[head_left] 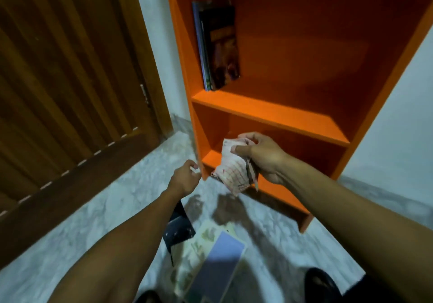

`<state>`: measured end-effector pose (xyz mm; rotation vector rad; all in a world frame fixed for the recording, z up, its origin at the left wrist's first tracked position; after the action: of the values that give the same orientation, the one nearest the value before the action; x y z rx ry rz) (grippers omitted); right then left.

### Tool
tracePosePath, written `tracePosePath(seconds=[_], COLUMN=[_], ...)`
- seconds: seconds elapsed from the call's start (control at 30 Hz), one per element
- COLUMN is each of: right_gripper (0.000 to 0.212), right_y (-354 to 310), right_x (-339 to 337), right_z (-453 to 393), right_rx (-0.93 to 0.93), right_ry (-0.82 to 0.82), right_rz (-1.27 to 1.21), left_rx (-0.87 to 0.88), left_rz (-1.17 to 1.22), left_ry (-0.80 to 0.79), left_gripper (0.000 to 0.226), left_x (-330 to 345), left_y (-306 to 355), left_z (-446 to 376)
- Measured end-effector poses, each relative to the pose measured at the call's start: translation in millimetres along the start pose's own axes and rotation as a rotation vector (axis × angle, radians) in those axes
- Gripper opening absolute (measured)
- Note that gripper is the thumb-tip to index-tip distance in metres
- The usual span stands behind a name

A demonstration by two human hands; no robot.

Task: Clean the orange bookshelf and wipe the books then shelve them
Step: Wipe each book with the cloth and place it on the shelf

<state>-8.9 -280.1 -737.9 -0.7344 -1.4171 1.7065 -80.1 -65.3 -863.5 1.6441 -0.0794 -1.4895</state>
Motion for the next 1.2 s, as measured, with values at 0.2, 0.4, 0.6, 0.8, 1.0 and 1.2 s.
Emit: tracePosePath(seconds=[0.2,0.4,0.6,0.8,1.0,1.2], right_gripper=[0.028,0.032,0.032,0.033,0.033,0.040], right_y=[29.0,36.3,39.2,37.8,31.6,23.1], right_x=[-15.2,-21.4,-21.9,-21.4,-23.2,-25.3], right_z=[14.0,14.8,14.1,17.8,19.5,23.1], right_rx=[0.022,0.020,0.035,0.041,0.060,0.147], right_ry=[0.060,0.058,0.028,0.020,0.012,0.043], right_rz=[0.003,0.061,0.071,0.057,0.027,-0.121], left_rx=[-0.241,-0.422,-0.461,-0.563,-0.262,0.001], left_rz=[-0.047,-0.292,-0.458,-0.359,-0.152,-0.166], left_ry=[-0.268,-0.354,-0.204,-0.243,-0.276,-0.129], left_gripper=[0.048,0.076,0.090,0.057,0.008,0.015], left_x=[90.3,153.6,169.1,165.9,142.7,79.4], left_y=[-83.0,-134.6,-135.0,-150.3,-132.7,-60.6], left_z=[48.0,88.4,100.6,89.1,71.8,54.0])
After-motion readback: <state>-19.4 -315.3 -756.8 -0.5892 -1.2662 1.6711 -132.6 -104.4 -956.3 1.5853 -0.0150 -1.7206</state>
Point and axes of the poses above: each hand's wrist, its own z-axis away from the middle knuckle, its own x-axis out of the palm, y = z × x, the point moved 2 cm from there along -z, towards the middle knuckle, and after that the axes turned 3 degrees about -z, right-handed, at the moved point
